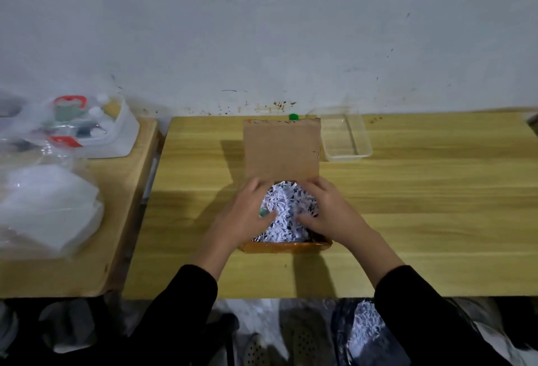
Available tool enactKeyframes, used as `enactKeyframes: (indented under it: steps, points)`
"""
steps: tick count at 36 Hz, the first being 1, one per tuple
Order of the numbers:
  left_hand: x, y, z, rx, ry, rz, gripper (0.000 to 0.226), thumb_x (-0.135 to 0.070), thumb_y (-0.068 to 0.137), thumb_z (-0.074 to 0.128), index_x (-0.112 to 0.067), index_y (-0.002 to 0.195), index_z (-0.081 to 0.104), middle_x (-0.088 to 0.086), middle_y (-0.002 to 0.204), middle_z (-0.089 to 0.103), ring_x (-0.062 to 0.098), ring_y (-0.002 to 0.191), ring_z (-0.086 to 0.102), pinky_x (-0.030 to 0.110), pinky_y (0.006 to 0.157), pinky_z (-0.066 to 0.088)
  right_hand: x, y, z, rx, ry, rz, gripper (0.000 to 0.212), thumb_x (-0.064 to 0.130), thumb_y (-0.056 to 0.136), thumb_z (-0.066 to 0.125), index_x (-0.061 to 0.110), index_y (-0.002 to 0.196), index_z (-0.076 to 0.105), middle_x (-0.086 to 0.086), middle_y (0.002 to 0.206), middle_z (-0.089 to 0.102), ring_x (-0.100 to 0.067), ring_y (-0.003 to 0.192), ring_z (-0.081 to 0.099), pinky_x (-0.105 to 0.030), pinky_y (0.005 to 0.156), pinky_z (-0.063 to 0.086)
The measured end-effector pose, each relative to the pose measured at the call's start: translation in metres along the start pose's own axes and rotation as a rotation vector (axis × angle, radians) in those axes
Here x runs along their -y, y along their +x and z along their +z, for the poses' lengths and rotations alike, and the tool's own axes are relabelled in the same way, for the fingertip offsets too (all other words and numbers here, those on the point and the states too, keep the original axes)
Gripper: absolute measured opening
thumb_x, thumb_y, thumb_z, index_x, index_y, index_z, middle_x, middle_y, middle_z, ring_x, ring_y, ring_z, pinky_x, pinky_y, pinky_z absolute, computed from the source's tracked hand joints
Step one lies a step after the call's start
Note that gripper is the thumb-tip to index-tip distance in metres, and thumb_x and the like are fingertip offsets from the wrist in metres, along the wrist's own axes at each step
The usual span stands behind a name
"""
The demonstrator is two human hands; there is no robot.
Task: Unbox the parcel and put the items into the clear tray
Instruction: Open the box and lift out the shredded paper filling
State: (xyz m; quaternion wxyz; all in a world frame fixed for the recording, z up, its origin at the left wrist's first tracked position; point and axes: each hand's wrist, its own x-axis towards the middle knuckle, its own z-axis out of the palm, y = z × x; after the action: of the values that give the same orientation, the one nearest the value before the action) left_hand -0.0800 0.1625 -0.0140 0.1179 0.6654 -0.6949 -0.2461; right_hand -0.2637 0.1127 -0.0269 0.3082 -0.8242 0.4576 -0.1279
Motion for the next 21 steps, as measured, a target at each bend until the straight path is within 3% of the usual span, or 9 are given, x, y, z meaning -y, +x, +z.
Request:
enactKeyframes:
  steps: [3, 6, 15, 21]
  points:
    - [0.001, 0.004, 0.008, 0.219, 0.15, 0.0, 0.089, -0.044, 0.08, 0.065, -0.012, 0.148, 0.017, 0.002, 0.151, 0.023, 0.02, 0.138, 0.024, 0.033, 0.111, 0.029, 0.004, 0.007, 0.008, 0.221, -0.113, 0.041, 0.101, 0.036, 0.066, 0.079, 0.011, 0.144, 0.019, -0.011, 0.145, 0.025, -0.028, 0.135, 0.022, -0.036, 0.111, 0.027]
    - [0.003, 0.013, 0.017, 0.333, 0.224, -0.032, 0.1, -0.046, 0.076, 0.069, -0.009, 0.148, 0.011, 0.006, 0.151, 0.021, 0.026, 0.138, 0.023, 0.037, 0.112, 0.028, 0.006, 0.014, 0.015, 0.344, -0.277, 0.058, 0.114, 0.045, 0.062, 0.079, 0.014, 0.145, 0.007, -0.012, 0.143, 0.023, -0.031, 0.134, 0.021, -0.039, 0.11, 0.027]
    - [0.009, 0.034, 0.036, 0.399, 0.349, -0.079, 0.108, -0.062, 0.07, 0.068, -0.009, 0.145, 0.012, 0.01, 0.144, 0.032, 0.032, 0.129, 0.037, 0.039, 0.105, 0.034, -0.002, 0.028, 0.033, 0.378, -0.505, 0.006, 0.11, 0.039, 0.067, 0.077, 0.012, 0.143, 0.004, -0.019, 0.13, 0.035, -0.039, 0.116, 0.041, -0.046, 0.098, 0.041]
    - [0.011, 0.039, 0.047, 0.391, 0.439, -0.04, 0.092, -0.045, 0.072, 0.074, -0.003, 0.138, 0.024, 0.013, 0.134, 0.034, 0.034, 0.12, 0.038, 0.04, 0.101, 0.04, -0.004, 0.032, 0.041, 0.358, -0.552, 0.013, 0.108, 0.044, 0.069, 0.074, 0.01, 0.143, 0.004, -0.021, 0.129, 0.037, -0.04, 0.112, 0.042, -0.045, 0.096, 0.042]
